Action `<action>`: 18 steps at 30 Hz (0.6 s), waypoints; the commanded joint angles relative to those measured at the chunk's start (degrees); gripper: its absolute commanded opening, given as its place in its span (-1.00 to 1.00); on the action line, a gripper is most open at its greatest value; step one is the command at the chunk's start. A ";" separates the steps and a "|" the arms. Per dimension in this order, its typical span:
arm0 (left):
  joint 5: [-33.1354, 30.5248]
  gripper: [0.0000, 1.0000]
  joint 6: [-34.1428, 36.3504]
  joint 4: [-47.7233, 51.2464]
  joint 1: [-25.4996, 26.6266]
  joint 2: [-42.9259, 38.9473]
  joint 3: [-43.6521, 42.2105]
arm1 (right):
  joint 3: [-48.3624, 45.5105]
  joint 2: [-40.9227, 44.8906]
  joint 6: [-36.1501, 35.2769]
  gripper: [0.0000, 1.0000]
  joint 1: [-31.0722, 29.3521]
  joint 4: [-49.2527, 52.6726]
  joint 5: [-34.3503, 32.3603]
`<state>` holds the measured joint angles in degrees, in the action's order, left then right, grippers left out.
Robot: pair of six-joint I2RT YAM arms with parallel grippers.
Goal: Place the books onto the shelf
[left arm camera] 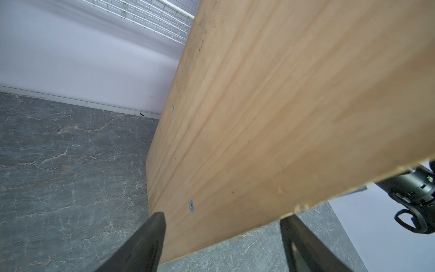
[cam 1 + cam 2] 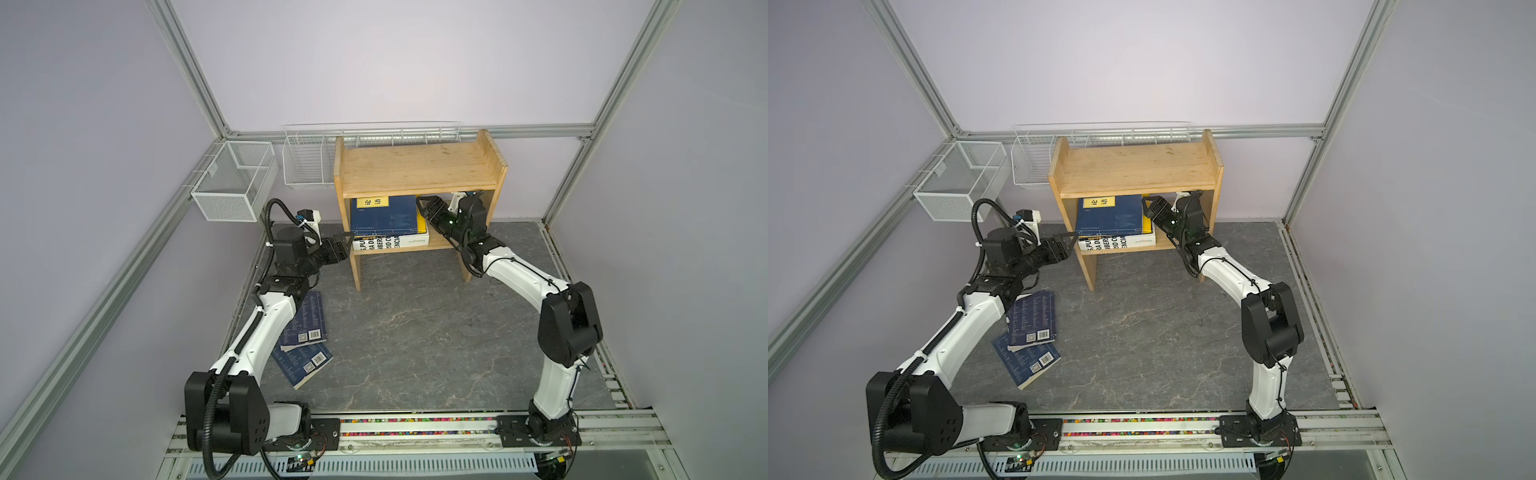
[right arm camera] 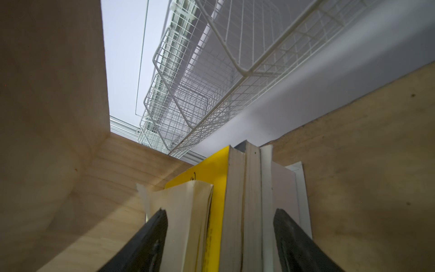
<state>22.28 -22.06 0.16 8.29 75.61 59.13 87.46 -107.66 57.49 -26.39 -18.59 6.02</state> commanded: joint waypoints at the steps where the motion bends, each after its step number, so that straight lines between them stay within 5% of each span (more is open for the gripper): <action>1: -0.68 0.55 0.12 0.03 -0.06 -1.36 -0.82 | -3.55 4.47 3.15 0.50 -0.39 -4.60 -5.21; 13: -0.36 0.57 -0.50 -1.35 -0.03 -1.10 -1.47 | -9.04 8.45 6.44 0.53 -0.75 -4.64 -2.72; 18: -0.06 0.57 -0.79 -1.77 -0.03 -0.91 -1.65 | -15.31 12.86 -3.74 0.60 -2.06 -11.69 -2.24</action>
<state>22.31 -22.46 -0.30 8.29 75.33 58.15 74.83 -98.52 59.46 -27.42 -23.70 2.85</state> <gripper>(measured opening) 0.785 0.792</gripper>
